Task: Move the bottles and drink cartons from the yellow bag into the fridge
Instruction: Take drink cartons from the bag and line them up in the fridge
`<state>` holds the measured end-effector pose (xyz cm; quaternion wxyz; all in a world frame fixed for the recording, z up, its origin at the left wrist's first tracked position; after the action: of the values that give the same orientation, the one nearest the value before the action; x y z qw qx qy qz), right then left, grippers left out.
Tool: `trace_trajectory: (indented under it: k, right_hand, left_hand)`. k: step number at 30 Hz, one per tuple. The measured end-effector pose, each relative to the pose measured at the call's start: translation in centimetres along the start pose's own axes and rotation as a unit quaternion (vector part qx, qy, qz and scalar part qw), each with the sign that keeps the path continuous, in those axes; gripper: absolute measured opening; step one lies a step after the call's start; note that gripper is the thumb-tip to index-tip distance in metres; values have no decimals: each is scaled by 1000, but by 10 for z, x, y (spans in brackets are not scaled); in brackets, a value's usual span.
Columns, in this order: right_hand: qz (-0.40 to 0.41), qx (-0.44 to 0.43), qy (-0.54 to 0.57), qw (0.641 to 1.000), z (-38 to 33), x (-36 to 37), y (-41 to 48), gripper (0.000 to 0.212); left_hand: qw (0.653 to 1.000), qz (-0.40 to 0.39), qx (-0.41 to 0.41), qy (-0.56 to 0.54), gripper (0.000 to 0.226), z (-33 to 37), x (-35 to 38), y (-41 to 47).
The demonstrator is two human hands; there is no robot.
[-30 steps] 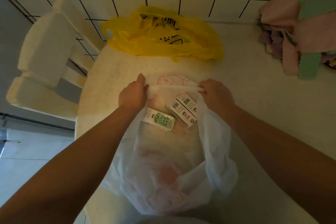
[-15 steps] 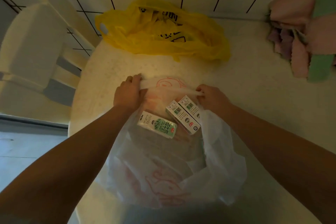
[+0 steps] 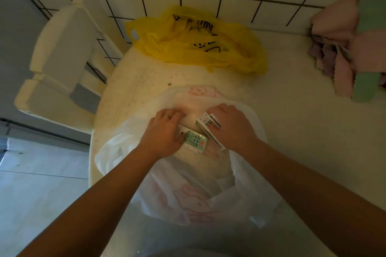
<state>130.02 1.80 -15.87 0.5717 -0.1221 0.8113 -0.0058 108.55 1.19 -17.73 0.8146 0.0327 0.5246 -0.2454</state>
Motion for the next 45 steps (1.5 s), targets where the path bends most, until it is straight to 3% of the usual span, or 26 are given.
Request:
trace_trajectory:
  k: [5,10,13,18,24,27,31,33,35,38,41,45]
  right_hand:
    - [-52,48,-147,987,-17,26,15,49]
    - [-39,38,-231,971,-25,30,22,36]
    - [-44,36,-223,973,-27,29,24,32]
    - [-32,55,-150,987,-28,23,16,38]
    - [15,93,16,995,-30,-4,-10,55]
    - [60,142,130,979,-31,-24,-31,56]
    - [155,171,255,939,-29,-51,-66,43]
    - [176,194,347,900,-29,-61,-85,38]
    - [161,240,460,840,-29,-64,-103,34]
    - [73,277,665,690,-31,-62,-128,32]
    - [-35,272,773,572,-42,-62,-159,22]
    - [-160,230,827,488,-62,-61,-203,29]
  left_hand:
    - [997,-58,-35,38,66,4,14,-10]
    - [994,-44,-51,81,57,-1,26,-18]
    - [991,-45,-62,111,50,-3,32,-25]
    - [992,-27,-67,108,45,-2,33,-33]
    - [998,28,-57,-20,41,4,23,-53]
    - [991,79,-54,-93,36,18,10,-70]
    - [965,183,-76,-170,30,36,-7,-102]
    - [936,251,-106,-222,30,45,-13,-122]
    - [892,309,-156,-290,31,54,-17,-144]
    - [797,352,-231,-433,32,70,-21,-177]
    - [659,328,-259,-625,16,88,-20,-210]
    - [466,306,-282,-781,26,112,-5,-254]
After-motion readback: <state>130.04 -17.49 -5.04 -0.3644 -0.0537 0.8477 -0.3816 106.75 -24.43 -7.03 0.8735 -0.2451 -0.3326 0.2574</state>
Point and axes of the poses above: each hand's wrist, its own y-axis towards the middle knuckle, its own x-axis out of the palm, z = x × y, the point moved 1 cm from there along y, towards the middle knuckle, and after that the axes turned 6 degrees about x, right-handed, at the moved point
